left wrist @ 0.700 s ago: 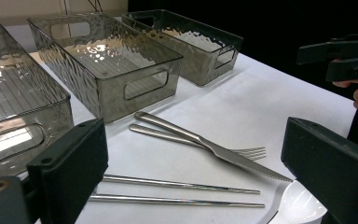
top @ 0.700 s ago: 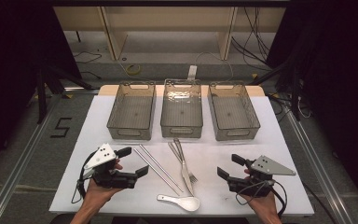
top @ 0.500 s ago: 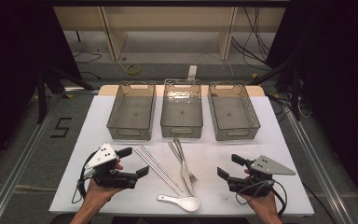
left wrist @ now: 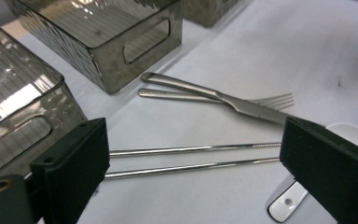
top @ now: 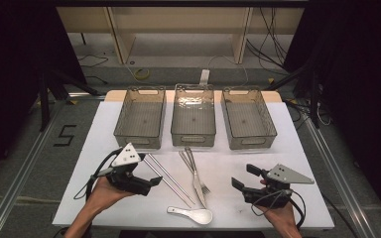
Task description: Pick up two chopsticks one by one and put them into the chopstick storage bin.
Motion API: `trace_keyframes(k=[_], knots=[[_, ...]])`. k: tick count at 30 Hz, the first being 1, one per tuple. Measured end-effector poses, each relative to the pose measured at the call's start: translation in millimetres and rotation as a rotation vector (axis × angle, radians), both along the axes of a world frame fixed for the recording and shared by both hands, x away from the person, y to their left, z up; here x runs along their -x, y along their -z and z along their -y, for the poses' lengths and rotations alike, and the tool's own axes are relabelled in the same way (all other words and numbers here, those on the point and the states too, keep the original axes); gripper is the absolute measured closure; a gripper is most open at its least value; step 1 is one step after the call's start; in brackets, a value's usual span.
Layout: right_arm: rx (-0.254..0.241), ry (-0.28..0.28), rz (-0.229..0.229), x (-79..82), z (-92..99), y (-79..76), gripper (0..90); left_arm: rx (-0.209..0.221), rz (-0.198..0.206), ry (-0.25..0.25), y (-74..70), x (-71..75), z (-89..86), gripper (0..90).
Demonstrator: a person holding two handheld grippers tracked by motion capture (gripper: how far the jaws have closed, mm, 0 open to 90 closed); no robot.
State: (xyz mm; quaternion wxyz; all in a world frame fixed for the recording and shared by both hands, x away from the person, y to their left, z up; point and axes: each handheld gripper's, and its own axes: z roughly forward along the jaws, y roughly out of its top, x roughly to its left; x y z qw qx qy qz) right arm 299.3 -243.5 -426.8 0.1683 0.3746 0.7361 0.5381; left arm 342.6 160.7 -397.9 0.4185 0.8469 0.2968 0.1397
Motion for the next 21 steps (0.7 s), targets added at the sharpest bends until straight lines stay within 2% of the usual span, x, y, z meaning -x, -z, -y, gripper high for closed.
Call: trace_keyframes(k=[1, 2, 3, 4, 6, 8, 11, 16, 17, 18, 20, 21], knots=[[0.001, -0.002, -0.001, -0.3, -0.2, 0.3, 27.0, -0.026, -0.009, 0.011, -1.5, -4.2, 2.8, 8.1], [0.003, -0.003, -0.003, -0.4, -0.2, 0.4, 27.1, -0.085, -0.027, 0.03, -3.4, -12.4, 7.8, 8.8], [0.003, -0.003, -0.003, -0.4, -0.2, 0.4, 27.1, -0.085, -0.027, 0.03, -3.4, -12.4, 7.8, 9.5], [0.004, -0.004, -0.007, -0.4, -0.3, 0.6, 27.3, -0.106, -0.041, 0.042, -3.2, -16.1, 10.2, 10.5], [0.005, -0.004, -0.01, -0.8, -0.3, 1.0, 27.3, -0.162, -0.069, 0.088, -2.5, -22.0, 14.3, 13.2], [0.005, -0.006, -0.015, -1.3, -0.4, 1.5, 27.3, -0.214, -0.072, 0.128, -0.5, -28.4, 19.0, 15.3], [0.006, -0.009, -0.018, -1.2, -0.9, 1.5, 27.5, -0.231, -0.079, 0.158, 2.1, -33.4, 22.0, 17.6], [0.011, -0.015, -0.02, -1.1, -1.6, 1.6, 27.6, -0.315, -0.119, 0.214, 12.0, -48.1, 30.8, 22.3], [0.011, -0.016, -0.02, -1.2, -1.6, 1.7, 27.6, -0.354, -0.127, 0.233, 15.8, -52.6, 33.1, 23.1], [0.011, -0.017, -0.021, -1.5, -1.3, 1.8, 27.6, -0.354, -0.127, 0.233, 15.8, -52.6, 33.1, 23.8], [0.014, -0.017, -0.026, -2.0, -1.1, 2.2, 27.6, -0.39, -0.13, 0.256, 18.4, -56.5, 34.6, 26.3], [0.016, -0.017, -0.029, -2.2, -1.1, 2.4, 27.6, -0.392, -0.138, 0.26, 20.1, -58.2, 35.3, 26.7]])
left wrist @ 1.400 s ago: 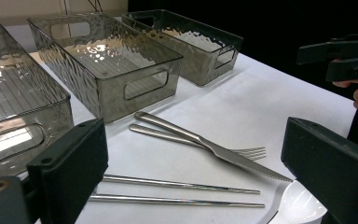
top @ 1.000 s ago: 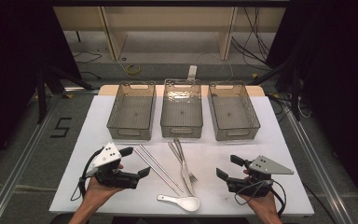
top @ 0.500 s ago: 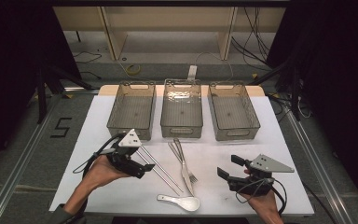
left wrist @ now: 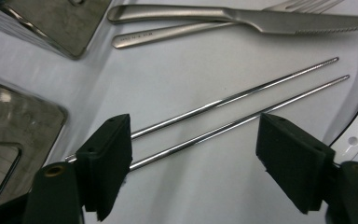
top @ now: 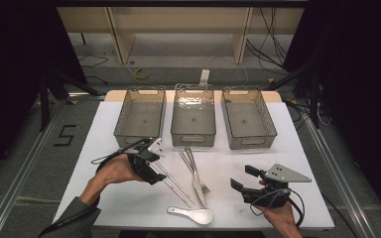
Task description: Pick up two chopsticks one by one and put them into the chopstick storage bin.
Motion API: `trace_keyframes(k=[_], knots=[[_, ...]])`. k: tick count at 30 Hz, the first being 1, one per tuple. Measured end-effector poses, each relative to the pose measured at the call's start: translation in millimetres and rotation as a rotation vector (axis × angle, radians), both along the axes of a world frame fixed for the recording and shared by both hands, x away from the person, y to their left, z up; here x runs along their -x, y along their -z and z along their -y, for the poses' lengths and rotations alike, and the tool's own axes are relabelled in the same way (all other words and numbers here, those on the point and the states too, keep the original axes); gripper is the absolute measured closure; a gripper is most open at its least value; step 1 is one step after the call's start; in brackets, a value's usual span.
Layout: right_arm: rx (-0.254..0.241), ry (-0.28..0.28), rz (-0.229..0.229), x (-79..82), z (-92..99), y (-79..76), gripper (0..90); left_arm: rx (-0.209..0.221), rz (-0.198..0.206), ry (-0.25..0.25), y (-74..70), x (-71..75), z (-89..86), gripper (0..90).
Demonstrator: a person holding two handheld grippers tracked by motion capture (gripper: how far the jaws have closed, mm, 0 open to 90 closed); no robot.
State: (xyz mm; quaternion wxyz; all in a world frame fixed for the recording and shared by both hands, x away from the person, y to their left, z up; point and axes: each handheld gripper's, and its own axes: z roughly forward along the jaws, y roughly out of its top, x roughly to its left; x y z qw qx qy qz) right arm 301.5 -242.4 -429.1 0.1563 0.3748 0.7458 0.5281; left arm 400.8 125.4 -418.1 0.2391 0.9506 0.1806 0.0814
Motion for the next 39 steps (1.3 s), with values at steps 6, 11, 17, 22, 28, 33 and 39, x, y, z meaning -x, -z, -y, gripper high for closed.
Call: trace_keyframes(k=[6, 11, 17, 22, 28, 33, 39], knots=[[0.006, 0.002, 0.0, -0.8, -0.5, 0.6, 27.7, -0.063, -0.027, 0.047, 13.0, -8.9, 5.5, 27.7], [0.005, 0.004, -0.005, -1.1, 0.2, 0.7, 27.7, -0.117, -0.027, 0.095, 24.3, -9.1, 11.2, 29.9], [0.008, 0.003, -0.006, -1.0, -0.1, 1.0, 28.0, -0.166, -0.025, 0.143, 30.2, -15.0, 14.6, 36.5], [0.004, 0.004, -0.006, -1.4, 1.0, 0.9, 27.9, -0.184, -0.03, 0.167, 36.5, -17.7, 17.0, 42.5], [0.007, -0.004, -0.005, -1.1, 0.2, 1.1, 27.9, -0.213, -0.045, 0.195, 41.1, -17.9, 19.7, 44.2], [0.01, -0.006, -0.006, -0.8, 0.1, 0.9, 27.9, -0.22, -0.056, 0.199, 44.4, -17.6, 21.5, 45.4], [0.013, -0.012, -0.005, -0.6, -0.4, 0.8, 27.9, -0.24, -0.089, 0.211, 43.9, -18.9, 21.8, 49.1]])
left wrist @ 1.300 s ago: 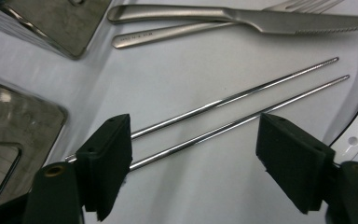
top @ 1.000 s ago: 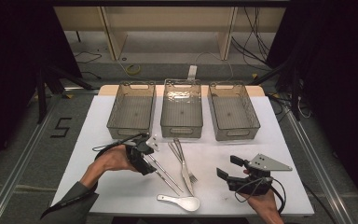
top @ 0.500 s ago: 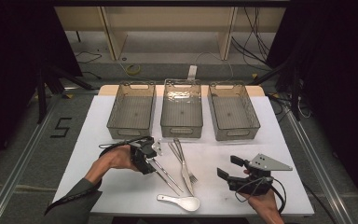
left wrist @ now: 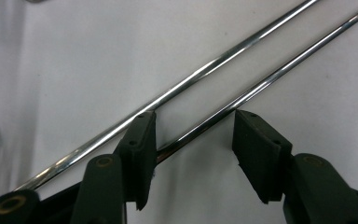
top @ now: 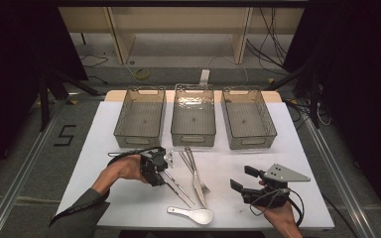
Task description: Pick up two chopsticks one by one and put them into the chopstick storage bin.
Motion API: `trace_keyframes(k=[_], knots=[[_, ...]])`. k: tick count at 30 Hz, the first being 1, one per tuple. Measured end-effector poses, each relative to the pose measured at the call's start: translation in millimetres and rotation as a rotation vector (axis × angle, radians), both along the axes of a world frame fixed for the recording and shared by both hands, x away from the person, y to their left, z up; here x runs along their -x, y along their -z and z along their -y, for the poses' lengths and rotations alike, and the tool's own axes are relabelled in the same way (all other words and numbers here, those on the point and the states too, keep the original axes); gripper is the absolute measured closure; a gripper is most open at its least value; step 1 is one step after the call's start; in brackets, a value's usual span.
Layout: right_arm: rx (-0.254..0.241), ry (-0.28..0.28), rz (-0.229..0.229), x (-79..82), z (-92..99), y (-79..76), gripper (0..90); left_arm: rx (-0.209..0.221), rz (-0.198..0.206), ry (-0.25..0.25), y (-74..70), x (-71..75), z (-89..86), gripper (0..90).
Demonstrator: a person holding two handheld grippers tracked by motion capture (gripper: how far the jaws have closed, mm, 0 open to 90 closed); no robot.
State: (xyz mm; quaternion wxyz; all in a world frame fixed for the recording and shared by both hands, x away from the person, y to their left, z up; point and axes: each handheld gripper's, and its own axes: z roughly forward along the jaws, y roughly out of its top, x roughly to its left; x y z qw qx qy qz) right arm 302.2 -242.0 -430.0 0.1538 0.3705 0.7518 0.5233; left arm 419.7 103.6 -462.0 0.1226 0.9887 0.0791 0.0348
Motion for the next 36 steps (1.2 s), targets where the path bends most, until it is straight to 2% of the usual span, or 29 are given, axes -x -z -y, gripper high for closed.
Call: trace_keyframes(k=[2, 4, 8, 14, 18, 19, 25, 31, 36], knots=[[0.001, -0.001, -0.001, 0.1, -0.1, 0.0, 27.9, -0.006, 0.002, 0.0, -0.2, 0.5, 0.4, 50.3], [0.002, -0.001, -0.001, 0.1, -0.1, 0.2, 27.9, -0.029, -0.021, -0.004, -0.5, 1.6, 0.1, 51.8], [0.004, -0.002, -0.004, 0.4, -0.1, 0.2, 27.9, -0.044, -0.037, 0.002, -0.9, 2.9, -2.1, 55.8], [0.007, 0.0, -0.004, 0.3, 0.2, 0.1, 27.9, -0.07, -0.046, 0.042, -1.8, 10.0, -7.2, 63.6], [0.01, -0.001, -0.004, 0.2, 0.3, 0.0, 27.9, -0.073, -0.036, 0.064, -2.0, 13.0, -9.7, 67.8], [0.011, 0.0, -0.005, 0.3, 0.3, 0.0, 27.9, -0.068, -0.035, 0.084, -2.1, 14.5, -12.4, 68.9], [0.019, 0.001, -0.01, -0.2, -0.7, 0.3, 27.9, -0.066, -0.03, 0.088, -1.7, 20.9, -19.5, 72.8], [0.025, 0.0, -0.011, -0.5, -1.4, 0.5, 27.9, -0.075, -0.027, 0.112, -1.5, 30.3, -28.1, 77.4], [0.035, 0.0, -0.016, -0.8, -2.4, 1.0, 27.9, -0.097, -0.016, 0.136, -1.8, 36.5, -28.8, 80.0]])
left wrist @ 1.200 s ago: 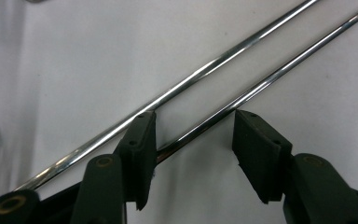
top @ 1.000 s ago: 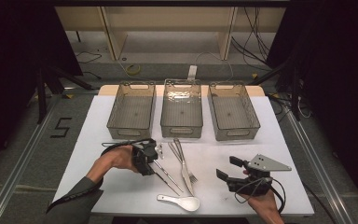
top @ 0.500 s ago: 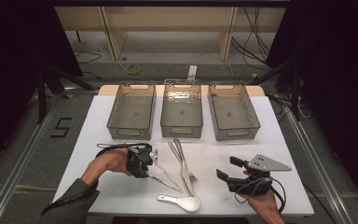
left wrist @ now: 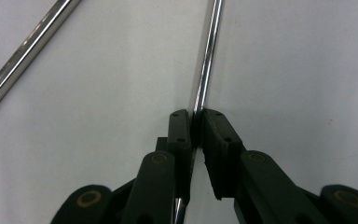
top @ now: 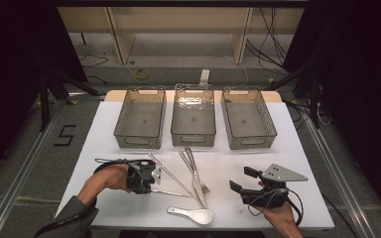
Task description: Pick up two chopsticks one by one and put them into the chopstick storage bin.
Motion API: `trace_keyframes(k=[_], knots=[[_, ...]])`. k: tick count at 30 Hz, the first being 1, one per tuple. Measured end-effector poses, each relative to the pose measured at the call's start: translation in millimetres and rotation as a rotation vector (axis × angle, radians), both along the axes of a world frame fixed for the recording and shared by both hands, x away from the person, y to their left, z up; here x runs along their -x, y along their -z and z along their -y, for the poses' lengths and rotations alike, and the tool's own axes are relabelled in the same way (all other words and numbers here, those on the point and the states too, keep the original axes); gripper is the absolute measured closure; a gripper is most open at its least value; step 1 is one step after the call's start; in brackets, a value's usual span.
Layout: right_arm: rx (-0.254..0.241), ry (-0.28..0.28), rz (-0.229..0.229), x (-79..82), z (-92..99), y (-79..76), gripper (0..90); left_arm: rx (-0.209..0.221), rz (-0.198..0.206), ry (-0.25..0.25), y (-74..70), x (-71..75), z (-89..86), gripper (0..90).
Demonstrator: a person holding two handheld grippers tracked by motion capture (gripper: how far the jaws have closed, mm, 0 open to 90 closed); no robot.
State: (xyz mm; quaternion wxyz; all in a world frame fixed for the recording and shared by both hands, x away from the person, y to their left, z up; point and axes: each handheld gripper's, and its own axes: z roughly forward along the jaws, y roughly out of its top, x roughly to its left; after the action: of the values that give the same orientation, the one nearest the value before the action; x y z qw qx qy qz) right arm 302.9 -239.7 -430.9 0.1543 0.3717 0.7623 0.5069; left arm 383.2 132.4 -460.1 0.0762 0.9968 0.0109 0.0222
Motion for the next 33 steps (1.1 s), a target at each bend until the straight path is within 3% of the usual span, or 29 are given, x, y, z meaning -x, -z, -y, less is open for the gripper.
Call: trace_keyframes(k=[10, 14, 23, 29, 31, 33], knots=[[0.008, -0.005, -0.006, -0.1, -0.9, 0.4, 28.0, 0.002, -0.004, 0.042, 0.0, 2.6, -2.2, 83.3], [0.013, -0.007, -0.003, -0.1, -1.3, 0.4, 28.0, 0.021, -0.008, 0.045, 0.9, 3.7, -3.8, 83.8], [0.017, -0.01, -0.006, -0.2, -1.4, 0.4, 28.3, 0.0, -0.006, 0.079, -1.2, 3.8, -4.9, 84.2], [0.019, -0.01, -0.008, -0.4, -1.5, 0.5, 28.5, 0.031, -0.014, 0.052, -7.6, 3.9, -7.0, 84.3], [0.019, -0.01, -0.008, -0.5, -1.5, 0.5, 28.5, 0.047, -0.033, 0.038, -12.4, 3.6, -7.3, 84.3], [0.019, -0.011, -0.007, -0.5, -1.3, 0.4, 28.5, 0.069, -0.017, 0.016, -17.8, 3.7, -8.4, 84.4]])
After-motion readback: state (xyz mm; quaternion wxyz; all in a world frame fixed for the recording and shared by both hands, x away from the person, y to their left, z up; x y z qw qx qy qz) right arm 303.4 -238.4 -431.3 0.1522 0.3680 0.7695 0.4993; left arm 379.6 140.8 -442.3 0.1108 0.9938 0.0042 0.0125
